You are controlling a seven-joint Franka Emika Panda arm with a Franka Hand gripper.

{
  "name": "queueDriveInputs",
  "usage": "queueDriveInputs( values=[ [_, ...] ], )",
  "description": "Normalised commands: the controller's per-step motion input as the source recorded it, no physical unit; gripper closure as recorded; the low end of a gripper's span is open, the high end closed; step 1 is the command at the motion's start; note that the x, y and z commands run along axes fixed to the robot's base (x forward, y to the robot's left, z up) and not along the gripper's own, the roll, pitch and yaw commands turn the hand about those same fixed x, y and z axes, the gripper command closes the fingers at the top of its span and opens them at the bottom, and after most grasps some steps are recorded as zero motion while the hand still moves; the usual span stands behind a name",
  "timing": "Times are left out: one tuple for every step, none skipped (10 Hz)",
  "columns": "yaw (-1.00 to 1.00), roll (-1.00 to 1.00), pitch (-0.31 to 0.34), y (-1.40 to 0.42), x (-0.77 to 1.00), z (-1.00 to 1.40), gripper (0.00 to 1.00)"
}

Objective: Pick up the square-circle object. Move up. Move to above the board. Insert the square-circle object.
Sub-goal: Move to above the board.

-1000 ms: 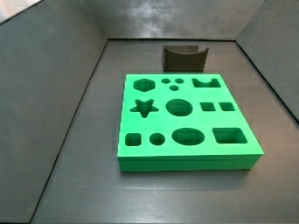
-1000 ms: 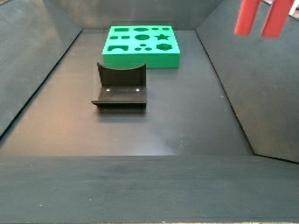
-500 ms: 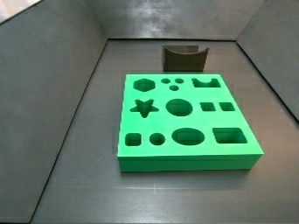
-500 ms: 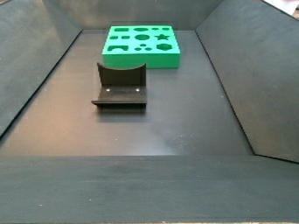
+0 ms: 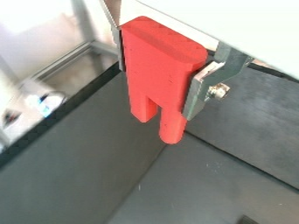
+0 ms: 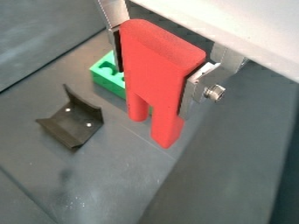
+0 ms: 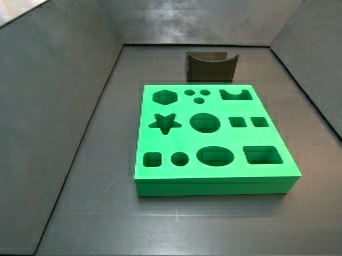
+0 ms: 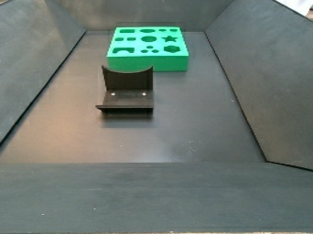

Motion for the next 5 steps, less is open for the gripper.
queueDriveInputs(
  values=[
    [0.37, 0.11, -0.047, -1.0, 0.34, -0.05, 1.0],
    [0.27, 0.09, -0.033, -1.0, 0.35, -0.05, 1.0],
    [0.13, 0.04, -0.006, -1.0, 0.36, -0.05, 1.0],
    [0.07, 0.03, 0.006, -1.0, 0.37, -0.05, 1.0],
    [0.03, 0.01, 0.008, -1.0, 0.38, -0.05, 1.0]
  ],
)
